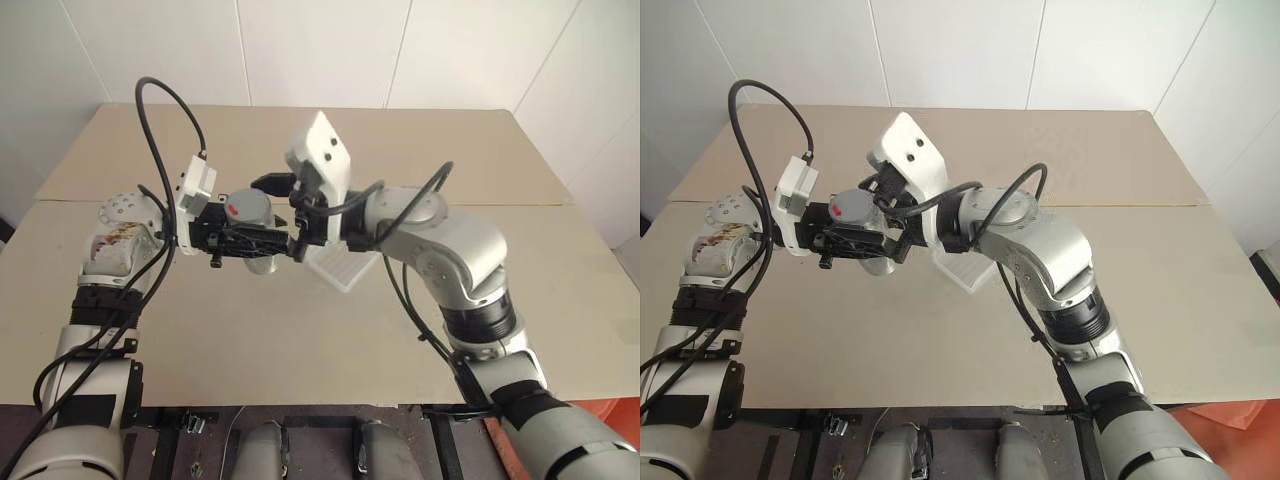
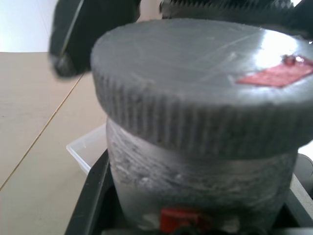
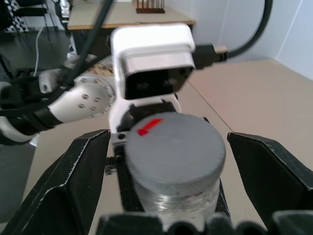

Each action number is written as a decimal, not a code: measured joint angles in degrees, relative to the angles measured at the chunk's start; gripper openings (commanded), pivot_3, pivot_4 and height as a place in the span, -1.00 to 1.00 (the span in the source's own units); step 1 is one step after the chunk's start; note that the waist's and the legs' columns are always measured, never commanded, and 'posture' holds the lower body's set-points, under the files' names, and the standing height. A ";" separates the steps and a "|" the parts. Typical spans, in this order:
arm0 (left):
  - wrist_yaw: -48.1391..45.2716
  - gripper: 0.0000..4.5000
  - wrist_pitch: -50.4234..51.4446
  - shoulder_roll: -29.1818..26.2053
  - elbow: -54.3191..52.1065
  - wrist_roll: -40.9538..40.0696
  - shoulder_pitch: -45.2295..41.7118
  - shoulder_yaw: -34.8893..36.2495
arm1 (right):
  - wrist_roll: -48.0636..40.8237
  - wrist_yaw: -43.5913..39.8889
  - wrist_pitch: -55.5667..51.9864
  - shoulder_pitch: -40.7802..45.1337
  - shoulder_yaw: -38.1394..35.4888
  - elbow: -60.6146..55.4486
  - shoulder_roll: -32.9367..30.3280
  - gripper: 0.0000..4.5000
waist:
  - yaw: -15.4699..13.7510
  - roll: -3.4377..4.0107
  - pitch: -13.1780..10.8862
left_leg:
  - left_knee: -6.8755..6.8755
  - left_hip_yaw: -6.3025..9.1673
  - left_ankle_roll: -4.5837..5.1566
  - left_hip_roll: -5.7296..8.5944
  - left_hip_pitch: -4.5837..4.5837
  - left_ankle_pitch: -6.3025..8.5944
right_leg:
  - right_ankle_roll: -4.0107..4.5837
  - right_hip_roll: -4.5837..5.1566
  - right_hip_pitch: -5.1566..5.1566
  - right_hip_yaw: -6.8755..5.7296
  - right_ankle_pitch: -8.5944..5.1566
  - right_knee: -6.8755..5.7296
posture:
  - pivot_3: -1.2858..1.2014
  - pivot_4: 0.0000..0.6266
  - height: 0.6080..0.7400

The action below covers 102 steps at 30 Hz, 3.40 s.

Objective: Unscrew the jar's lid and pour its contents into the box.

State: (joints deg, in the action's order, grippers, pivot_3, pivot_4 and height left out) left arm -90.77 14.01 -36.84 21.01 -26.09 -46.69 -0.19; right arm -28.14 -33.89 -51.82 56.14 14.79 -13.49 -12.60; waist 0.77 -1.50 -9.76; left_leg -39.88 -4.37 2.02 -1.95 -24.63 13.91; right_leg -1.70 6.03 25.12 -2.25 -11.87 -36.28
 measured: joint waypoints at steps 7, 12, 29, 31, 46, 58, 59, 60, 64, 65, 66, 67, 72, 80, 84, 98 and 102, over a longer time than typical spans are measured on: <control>0.13 -0.14 0.07 -0.16 -0.46 0.00 0.07 0.00 | -0.24 0.27 -0.09 1.57 -1.32 2.21 1.89 0.46 | 0.08 0.00 0.00 | 0.01 0.00 0.00 -0.01 0.00 0.00 | 0.00 0.00 0.01 0.00 0.00 0.02 | 0.03 -0.52 1.00; 0.20 -0.14 0.13 -0.48 -1.09 0.00 0.52 0.01 | -1.46 0.25 -0.22 1.57 -2.62 1.83 2.25 0.23 | 0.04 0.00 0.00 | 0.01 0.01 0.00 -0.01 0.00 0.00 | 0.00 0.00 0.00 0.00 0.00 0.00 | 0.03 -0.52 1.00; 20.48 -0.14 -6.90 3.19 -1.68 8.43 3.81 1.37 | 9.68 7.01 4.67 -23.93 -16.05 -0.12 -20.96 0.23 | -1.36 -0.08 0.05 | 0.01 -0.08 0.09 0.06 -0.01 0.05 | -0.03 0.08 -0.06 0.00 0.01 0.16 | 0.03 -0.52 1.00; 25.23 -0.14 -8.88 4.58 -1.84 11.15 3.83 1.08 | 11.63 8.44 5.42 -29.14 -16.23 0.76 -21.15 0.23 | -1.00 -0.08 0.05 | 0.02 -0.12 0.08 0.05 0.02 0.05 | -0.03 0.07 -0.04 0.05 0.01 0.18 | 0.03 -0.52 1.00; 62.90 -0.14 -39.03 7.80 8.17 47.20 0.20 -13.44 | 2.68 -6.01 3.84 -35.79 -21.27 -4.41 -29.68 0.99 | -0.96 -0.10 0.05 | 0.00 -0.12 0.07 0.06 0.34 0.04 | -0.02 0.08 -0.22 0.15 0.07 0.26 | 0.03 -0.52 1.00; 126.83 -0.14 -36.14 9.29 30.64 103.09 -25.53 -44.92 | -13.04 -15.13 -8.48 -22.66 -19.25 -12.56 -35.31 0.99 | -2.10 -0.13 0.03 | -0.07 -0.16 0.18 0.14 0.08 0.11 | -0.13 0.17 -0.13 0.06 0.11 0.28 | 0.03 -0.52 1.00; 129.11 -0.14 -34.93 10.98 32.93 105.71 -26.69 -47.71 | -13.74 -15.53 -8.61 -22.13 -19.25 -12.57 -35.40 0.99 | -2.15 -0.13 0.03 | -0.08 -0.16 0.18 0.14 0.03 0.11 | -0.13 0.17 -0.11 0.03 0.11 0.26 | 0.03 -0.52 1.00; 130.90 -0.14 -34.35 12.54 35.05 108.03 -27.67 -50.53 | -13.99 -15.81 -8.63 -21.68 -19.18 -12.60 -35.41 0.99 | -2.19 -0.13 0.03 | -0.10 -0.17 0.18 0.14 -0.02 0.11 | -0.14 0.17 -0.06 0.03 0.11 0.26 | 0.03 -0.52 1.00; 134.23 -0.14 -32.78 16.85 41.64 113.50 -29.63 -58.53 | -14.28 -15.41 -8.67 -21.31 -18.76 -12.62 -36.00 0.99 | -2.03 -0.15 0.02 | -0.08 -0.23 0.19 0.12 -0.14 0.12 | -0.13 0.17 0.09 0.04 0.12 0.18 | 0.03 -0.52 1.00; 134.32 -0.14 -32.47 17.50 43.10 114.15 -30.14 -59.82 | -14.36 -14.75 -8.82 -21.29 -18.79 -12.64 -36.00 0.99 | -1.95 -0.16 0.02 | -0.08 -0.23 0.19 0.12 -0.14 0.12 | -0.14 0.17 0.10 0.04 0.12 0.19 | 0.03 -0.52 1.00; 134.43 -0.14 -32.38 17.83 44.15 114.54 -30.53 -60.65 | -14.67 -14.01 -9.17 -21.28 -18.85 -12.68 -35.99 0.99 | -1.85 -0.16 0.02 | -0.07 -0.23 0.19 0.11 -0.14 0.12 | -0.14 0.17 0.11 0.04 0.11 0.20 | 0.03 -0.52 1.00; 134.45 -0.14 -32.38 18.03 44.97 114.62 -30.86 -61.26 | -15.06 -13.36 -9.67 -21.26 -18.97 -12.75 -35.93 0.99 | -1.82 -0.16 0.01 | -0.07 -0.23 0.19 0.10 -0.14 0.12 | -0.14 0.17 0.11 0.04 0.11 0.20 | 0.03 -0.52 1.00; 135.02 -0.14 -32.07 18.24 47.21 113.71 -32.03 -61.84 | -18.08 -10.94 -10.73 -21.22 -21.01 -14.64 -35.87 0.99 | -1.83 -0.17 0.01 | -0.09 -0.21 0.21 0.12 -0.14 0.12 | -0.14 0.22 0.09 0.04 0.12 0.20 | 0.03 -0.52 1.00; 128.70 -0.14 -40.07 15.61 46.38 100.07 -31.76 -53.12 | -19.07 -8.43 -10.03 -22.46 -21.60 -15.45 -34.69 0.99 | -1.73 -0.18 0.00 | -0.16 -0.21 0.22 0.11 -0.15 0.13 | -0.13 0.28 0.12 0.03 0.12 0.20 | 0.03 -0.52 1.00; 107.32 -0.14 -47.76 10.45 42.38 74.10 -24.10 -33.54 | -16.10 -7.14 -5.69 -24.41 -21.19 -14.94 -32.71 0.99 | -0.72 -0.14 0.03 | -0.09 -0.28 0.20 0.04 0.05 0.12 | -0.11 0.32 0.10 0.06 0.12 0.19 | 0.03 -0.52 1.00; 59.68 -0.14 1.17 12.27 -11.98 6.46 17.13 3.59 | -10.83 -8.23 -0.59 -25.30 -19.45 -11.66 -32.18 0.99 | -1.00 -0.09 0.05 | -0.41 0.32 0.28 0.12 0.81 0.17 | -0.15 0.28 -0.96 0.00 0.13 0.27 | 0.03 -0.52 1.00; 60.07 -0.14 -0.49 16.31 -10.15 7.72 19.61 3.02 | -10.48 -8.67 -0.50 -25.02 -18.72 -11.58 -31.87 0.99 | -1.52 -0.09 0.05 | -0.42 0.34 0.26 0.13 0.86 0.16 | -0.13 0.26 -0.98 0.01 0.15 0.22 | 0.03 -0.52 1.00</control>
State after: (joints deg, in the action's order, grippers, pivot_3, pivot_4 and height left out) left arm -30.69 13.52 -20.53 10.86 -18.37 -27.09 2.83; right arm -38.61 -42.56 -52.31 31.12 -3.93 -25.07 -44.48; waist -0.74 -1.59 -9.71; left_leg -40.30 -4.03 2.28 -1.82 -23.77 14.07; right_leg -1.82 6.30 24.14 -2.24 -11.73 -36.06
